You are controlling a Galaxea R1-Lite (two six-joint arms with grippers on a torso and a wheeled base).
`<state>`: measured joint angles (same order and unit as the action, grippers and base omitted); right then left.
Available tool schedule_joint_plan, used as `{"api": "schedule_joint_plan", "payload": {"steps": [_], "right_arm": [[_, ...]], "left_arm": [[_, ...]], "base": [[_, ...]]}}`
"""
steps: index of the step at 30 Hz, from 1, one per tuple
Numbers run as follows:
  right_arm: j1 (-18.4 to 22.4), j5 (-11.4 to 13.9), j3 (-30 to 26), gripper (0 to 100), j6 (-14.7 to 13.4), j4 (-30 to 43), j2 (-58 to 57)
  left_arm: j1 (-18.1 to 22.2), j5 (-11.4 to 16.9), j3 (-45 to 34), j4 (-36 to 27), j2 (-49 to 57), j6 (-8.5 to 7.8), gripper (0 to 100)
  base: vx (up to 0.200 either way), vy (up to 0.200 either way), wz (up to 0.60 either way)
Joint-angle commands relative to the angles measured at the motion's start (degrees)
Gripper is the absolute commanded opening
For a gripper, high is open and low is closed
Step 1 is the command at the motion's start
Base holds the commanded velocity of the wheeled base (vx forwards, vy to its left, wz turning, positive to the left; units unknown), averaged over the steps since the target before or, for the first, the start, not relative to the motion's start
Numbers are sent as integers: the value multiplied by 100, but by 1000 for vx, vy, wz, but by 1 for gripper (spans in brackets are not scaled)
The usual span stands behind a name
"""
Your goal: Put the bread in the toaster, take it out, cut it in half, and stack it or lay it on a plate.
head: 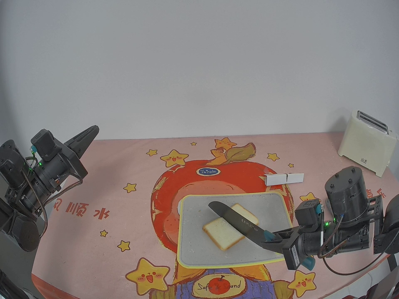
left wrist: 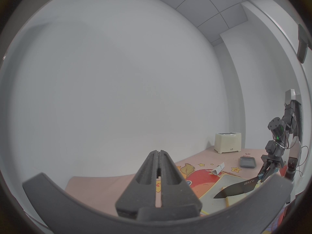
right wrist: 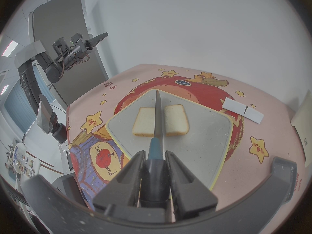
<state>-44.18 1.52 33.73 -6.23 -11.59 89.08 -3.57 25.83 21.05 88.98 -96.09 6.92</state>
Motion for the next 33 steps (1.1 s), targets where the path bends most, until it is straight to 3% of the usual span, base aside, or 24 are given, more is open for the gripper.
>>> {"api": "schedule_joint_plan", "payload": {"steps": [1, 16, 19, 24, 26, 30, 32, 33], "right_arm": [[23, -12, 19, 0, -1, -1, -13], [50, -56, 142, 0, 8, -18, -31], [76, -56, 186, 0, 8, -18, -259], [85, -64, 257, 0, 8, -18, -321], [111, -100, 257, 0, 8, -168, -347], [208, -311, 230, 0, -10, -563, -488], [296, -363, 213, 0, -10, -713, -540], [313, -363, 213, 0, -10, -730, -558]], "left_arm": [[14, 1, 4, 102, -7, 2, 0], [23, -8, -93, 102, 266, -51, 0], [14, 115, -681, 102, 1215, 11, 0], [58, 185, -1429, 102, 1628, -68, 0], [50, 221, -2105, 76, 2235, -77, 0], [23, 212, -2097, -988, 3667, -16, 0], [-21, 308, -2097, -1823, 4924, 90, 0], [-65, 423, -2097, -2561, 5566, 151, 0]], "base": [[0, 0, 0], [0, 0, 0], [0, 0, 0], [0, 0, 0], [0, 0, 0], [0, 0, 0], [0, 0, 0], [0, 0, 0]]}}
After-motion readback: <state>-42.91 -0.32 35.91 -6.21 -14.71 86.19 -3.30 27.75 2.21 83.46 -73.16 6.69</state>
